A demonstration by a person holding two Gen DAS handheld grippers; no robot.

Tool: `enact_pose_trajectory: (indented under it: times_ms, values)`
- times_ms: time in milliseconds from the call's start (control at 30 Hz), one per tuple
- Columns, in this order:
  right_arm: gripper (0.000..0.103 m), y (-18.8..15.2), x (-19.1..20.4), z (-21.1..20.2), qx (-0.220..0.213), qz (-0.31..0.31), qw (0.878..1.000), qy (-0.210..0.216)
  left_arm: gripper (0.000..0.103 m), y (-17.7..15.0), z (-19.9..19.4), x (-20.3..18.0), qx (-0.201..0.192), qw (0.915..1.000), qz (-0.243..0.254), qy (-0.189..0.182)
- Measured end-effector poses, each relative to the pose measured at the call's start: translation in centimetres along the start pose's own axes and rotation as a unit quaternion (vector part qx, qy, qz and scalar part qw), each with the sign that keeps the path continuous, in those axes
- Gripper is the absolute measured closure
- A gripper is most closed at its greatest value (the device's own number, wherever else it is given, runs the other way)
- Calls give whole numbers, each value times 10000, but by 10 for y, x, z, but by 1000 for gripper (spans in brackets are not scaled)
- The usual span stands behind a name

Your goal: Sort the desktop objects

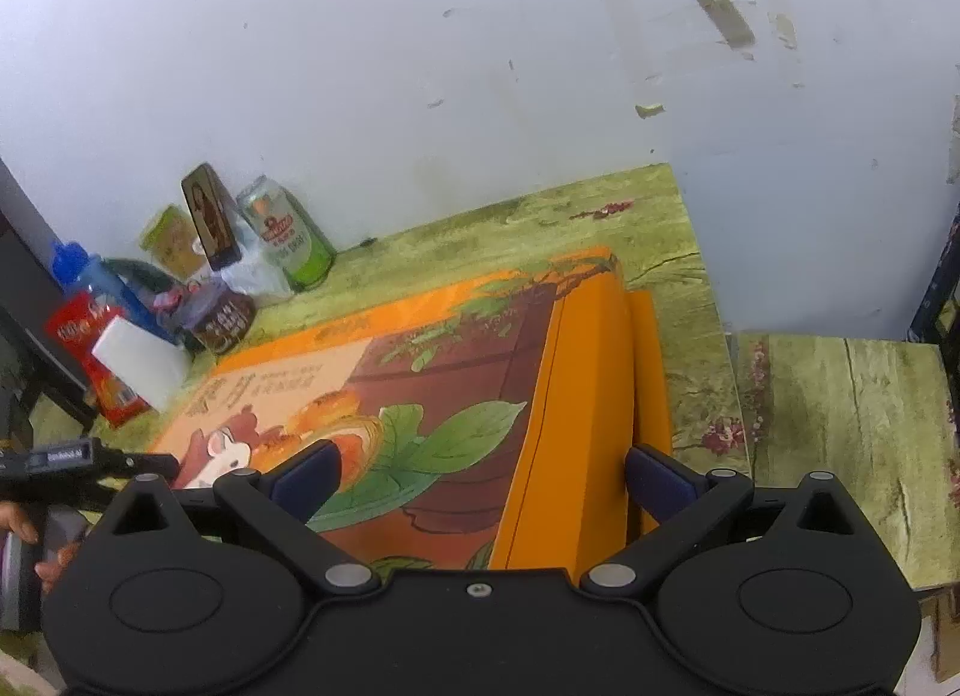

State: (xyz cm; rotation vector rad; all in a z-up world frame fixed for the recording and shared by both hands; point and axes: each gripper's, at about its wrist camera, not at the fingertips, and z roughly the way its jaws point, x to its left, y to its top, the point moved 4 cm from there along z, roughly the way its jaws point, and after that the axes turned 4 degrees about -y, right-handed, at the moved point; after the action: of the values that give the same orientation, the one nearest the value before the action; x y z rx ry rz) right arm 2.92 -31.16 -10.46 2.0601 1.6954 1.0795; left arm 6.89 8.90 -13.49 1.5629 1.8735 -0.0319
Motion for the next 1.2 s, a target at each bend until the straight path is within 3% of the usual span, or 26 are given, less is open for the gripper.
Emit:
enact_pose_trajectory:
  times_ms: [1200]
  values:
    - [1,5,-11,-14,-270,145,9995,121,0,7,6,-11,98,9998,148,1]
